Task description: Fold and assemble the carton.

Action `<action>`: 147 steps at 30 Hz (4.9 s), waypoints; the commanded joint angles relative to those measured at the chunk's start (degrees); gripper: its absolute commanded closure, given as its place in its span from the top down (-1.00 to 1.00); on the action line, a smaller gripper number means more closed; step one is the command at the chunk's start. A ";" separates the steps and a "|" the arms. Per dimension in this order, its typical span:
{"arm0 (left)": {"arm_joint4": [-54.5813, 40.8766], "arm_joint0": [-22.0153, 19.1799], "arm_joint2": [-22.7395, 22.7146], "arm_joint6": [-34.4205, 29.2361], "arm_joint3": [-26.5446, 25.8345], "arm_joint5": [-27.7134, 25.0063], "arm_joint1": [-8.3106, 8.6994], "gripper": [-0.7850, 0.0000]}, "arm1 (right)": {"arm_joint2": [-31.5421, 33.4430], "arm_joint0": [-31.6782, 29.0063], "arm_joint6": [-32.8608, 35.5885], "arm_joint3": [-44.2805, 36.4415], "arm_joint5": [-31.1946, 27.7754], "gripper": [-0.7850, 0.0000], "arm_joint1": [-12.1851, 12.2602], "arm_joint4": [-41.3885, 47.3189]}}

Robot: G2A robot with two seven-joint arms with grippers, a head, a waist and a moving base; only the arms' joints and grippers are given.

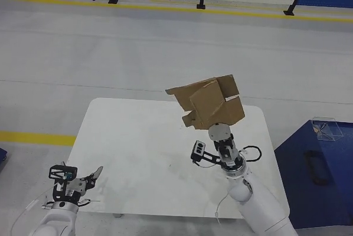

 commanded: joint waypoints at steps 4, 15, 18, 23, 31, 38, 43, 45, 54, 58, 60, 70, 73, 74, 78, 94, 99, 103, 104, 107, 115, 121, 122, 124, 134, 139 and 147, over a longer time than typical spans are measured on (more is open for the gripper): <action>0.00 0.00 0.00 0.00 0.00 0.00 0.00 1.00 | 6.52 0.82 16.66 -3.66 -16.29 -1.00 0.27 -23.31; 0.00 0.00 0.00 0.00 0.00 0.00 0.00 1.00 | 24.87 2.76 28.05 -3.69 -67.77 -1.00 2.28 -67.06; 0.00 0.00 0.00 0.00 0.00 0.00 0.00 1.00 | 26.15 0.43 23.68 -8.86 -72.16 -1.00 2.23 -76.19; 0.00 0.00 0.00 0.00 0.00 0.00 0.00 1.00 | 24.57 -5.15 11.41 -14.28 -84.44 -1.00 2.29 -91.66; 0.00 0.00 0.00 0.00 0.00 0.00 0.00 1.00 | 22.90 -6.23 8.38 -13.59 -87.46 -1.00 2.59 -93.41; 0.00 0.00 0.00 0.00 0.00 0.00 0.00 1.00 | 24.20 -6.08 7.16 -14.83 -88.65 -1.00 2.70 -96.46; 0.00 0.00 0.00 0.00 0.00 0.00 0.00 1.00 | 32.64 -4.68 -1.19 -22.27 -97.00 -1.00 3.44 -115.32; 0.00 0.00 0.00 0.00 0.00 0.00 0.00 1.00 | 36.92 -4.17 -4.32 -24.68 -100.14 -1.00 3.63 -122.75; 0.00 0.00 0.00 0.00 0.00 0.00 0.00 1.00 | 48.86 -0.66 -18.81 -45.34 -101.02 -1.00 3.87 -160.51; 0.00 0.00 0.00 0.00 0.00 0.00 0.00 1.00 | 47.60 -2.94 -29.40 -50.25 -101.02 -1.00 4.65 -177.09; 0.00 0.00 0.00 0.00 0.00 0.00 0.00 1.00 | 46.02 -3.86 -34.99 -51.54 -101.02 -1.00 5.42 -187.25; 0.00 0.00 0.00 0.00 0.00 0.00 0.00 1.00 | 32.82 -7.52 -75.62 -51.54 -94.16 -1.00 11.58 -256.05; 0.00 0.00 0.00 0.00 0.00 0.00 0.00 1.00 | 28.67 -12.99 -84.19 -51.54 -83.39 -1.00 12.88 -271.82; 0.00 0.00 0.00 0.00 0.00 0.00 0.00 1.00 | 27.94 -14.65 -85.89 -51.54 -80.26 -1.00 13.19 -275.79; 0.00 0.00 0.00 0.00 0.00 0.00 0.00 1.00 | 26.36 -19.63 -88.57 -51.54 -70.29 -1.00 13.77 -284.25; 0.00 0.00 0.00 0.00 0.00 0.00 0.00 1.00 | 45.63 -15.55 -78.13 -47.60 -91.83 -1.00 12.53 -205.67; 0.00 0.00 0.00 0.00 0.00 0.00 0.00 1.00 | 41.92 -14.57 -64.96 -39.34 -101.02 -1.00 13.98 -171.19; 0.00 0.00 0.00 0.00 0.00 0.00 0.00 1.00 | 32.27 -14.92 -48.23 -35.00 -101.02 -1.00 16.11 -146.55; 0.00 0.00 0.00 0.00 0.00 0.00 0.00 1.00 | 29.72 -14.96 -43.35 -33.82 -100.85 -1.00 16.66 -141.34; 0.00 0.00 0.00 0.00 0.00 0.00 0.00 1.00 | 22.38 -14.93 -32.02 -31.67 -98.82 -1.00 17.90 -124.73; 0.00 0.00 0.00 0.00 0.00 0.00 0.00 1.00 | 14.99 -12.83 -14.35 -26.91 -94.34 -1.00 19.21 -99.89; 0.00 0.00 0.00 0.00 0.00 0.00 0.00 1.00 | 14.99 -12.83 -14.35 -26.91 -94.34 -1.00 19.21 -99.89; 0.00 0.00 0.00 0.00 0.00 0.00 0.00 1.00 | 14.99 -12.83 -14.35 -26.91 -94.34 -1.00 19.21 -99.89; 0.00 0.00 0.00 0.00 0.00 0.00 0.00 1.00 | 14.99 -12.83 -14.35 -26.91 -94.34 -1.00 19.21 -99.89; 0.00 0.00 0.00 0.00 0.00 0.00 0.00 1.00 | 15.41 -14.23 -16.46 -36.18 -83.31 -1.00 18.56 -57.23; 0.00 0.00 0.00 0.00 0.00 0.00 0.00 1.00 | 14.67 -16.61 -11.08 -34.92 -64.58 -1.00 17.37 -21.73; 0.00 0.00 0.00 0.00 0.00 0.00 0.00 1.00 | 5.06 -20.62 -15.06 -32.23 -32.13 -1.00 16.01 -2.01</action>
